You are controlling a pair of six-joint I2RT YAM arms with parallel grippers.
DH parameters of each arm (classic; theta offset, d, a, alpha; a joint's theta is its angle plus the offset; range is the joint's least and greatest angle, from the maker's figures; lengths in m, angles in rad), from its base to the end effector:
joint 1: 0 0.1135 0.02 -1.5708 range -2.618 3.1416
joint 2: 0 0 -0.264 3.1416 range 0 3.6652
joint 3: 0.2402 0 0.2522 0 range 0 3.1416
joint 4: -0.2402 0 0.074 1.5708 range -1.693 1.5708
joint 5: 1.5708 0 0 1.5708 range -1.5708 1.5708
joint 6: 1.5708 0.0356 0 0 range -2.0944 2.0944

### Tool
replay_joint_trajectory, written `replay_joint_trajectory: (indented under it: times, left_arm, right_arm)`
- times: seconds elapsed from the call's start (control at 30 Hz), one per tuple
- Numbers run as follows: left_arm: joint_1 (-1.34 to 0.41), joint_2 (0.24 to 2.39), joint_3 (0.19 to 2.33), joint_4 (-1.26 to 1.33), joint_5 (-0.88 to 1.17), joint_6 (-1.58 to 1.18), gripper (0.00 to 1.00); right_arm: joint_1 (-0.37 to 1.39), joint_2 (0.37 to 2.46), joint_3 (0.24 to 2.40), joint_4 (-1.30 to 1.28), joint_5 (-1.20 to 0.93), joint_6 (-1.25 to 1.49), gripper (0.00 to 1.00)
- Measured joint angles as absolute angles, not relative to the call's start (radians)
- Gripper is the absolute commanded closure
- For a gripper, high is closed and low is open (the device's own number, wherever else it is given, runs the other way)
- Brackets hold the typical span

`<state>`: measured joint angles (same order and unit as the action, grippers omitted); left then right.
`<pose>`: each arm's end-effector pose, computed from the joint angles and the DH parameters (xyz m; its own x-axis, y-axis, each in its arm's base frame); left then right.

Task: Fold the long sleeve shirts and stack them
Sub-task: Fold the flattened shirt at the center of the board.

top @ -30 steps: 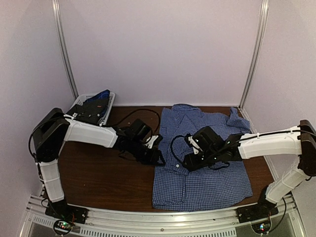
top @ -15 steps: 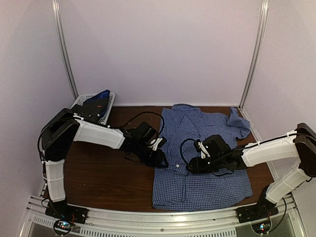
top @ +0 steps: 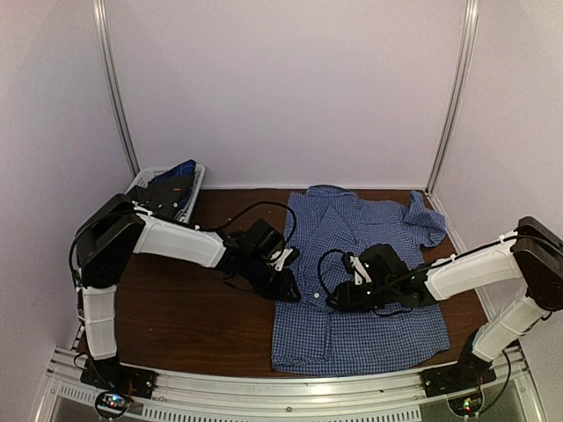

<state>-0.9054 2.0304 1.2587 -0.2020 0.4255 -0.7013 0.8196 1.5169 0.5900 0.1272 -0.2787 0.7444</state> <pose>0.2442 -0.3350 0.1343 -0.9448 0.2520 -0.2093 0.3275 0.7099 -0.6236 0.1814 0.2086 0.1396 -0.9247 -0.0358 -0.3789 -0.2814 0.7347 0.6173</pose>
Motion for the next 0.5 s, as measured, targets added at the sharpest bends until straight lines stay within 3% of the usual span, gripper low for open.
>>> replay_joint_trajectory:
  times: [0.5]
  left_arm:
    - [-0.918, 2.031, 1.268, -0.202, 0.427, -0.706, 0.94]
  right_arm:
    - [0.82, 1.544, 0.567, 0.164, -0.301, 0.774, 0.61]
